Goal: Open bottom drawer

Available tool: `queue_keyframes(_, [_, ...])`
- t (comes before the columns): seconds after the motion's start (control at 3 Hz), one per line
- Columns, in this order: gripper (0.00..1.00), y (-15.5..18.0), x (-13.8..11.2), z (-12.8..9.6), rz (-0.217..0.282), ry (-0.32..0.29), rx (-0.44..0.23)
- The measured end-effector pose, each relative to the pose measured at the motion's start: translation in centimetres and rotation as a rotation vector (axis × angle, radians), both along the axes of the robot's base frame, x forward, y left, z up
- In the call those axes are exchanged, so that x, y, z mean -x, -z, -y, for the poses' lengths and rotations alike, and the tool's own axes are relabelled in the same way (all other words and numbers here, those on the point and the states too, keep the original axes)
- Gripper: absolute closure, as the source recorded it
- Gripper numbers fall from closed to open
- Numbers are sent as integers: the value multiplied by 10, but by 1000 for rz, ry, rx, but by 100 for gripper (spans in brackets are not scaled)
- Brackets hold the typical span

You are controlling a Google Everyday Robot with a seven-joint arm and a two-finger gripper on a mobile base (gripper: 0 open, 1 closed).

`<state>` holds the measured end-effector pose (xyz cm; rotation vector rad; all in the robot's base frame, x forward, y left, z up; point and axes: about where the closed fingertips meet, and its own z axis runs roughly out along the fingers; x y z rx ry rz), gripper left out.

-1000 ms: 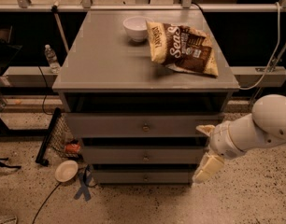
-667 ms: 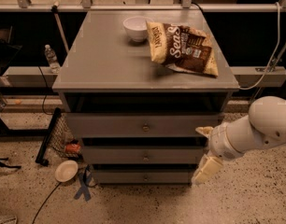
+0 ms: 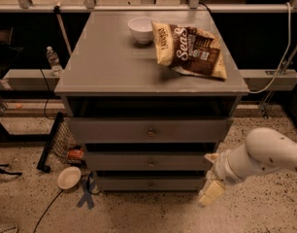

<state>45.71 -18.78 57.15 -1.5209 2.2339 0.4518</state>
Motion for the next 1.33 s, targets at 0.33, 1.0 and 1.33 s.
queue_keyframes(0.33, [0, 54, 6, 3, -64, 41, -15])
queue_keyframes(1.0, [0, 61, 5, 5, -64, 34, -44])
queue_keyframes(1.33, [0, 94, -8, 7, -54, 5, -23])
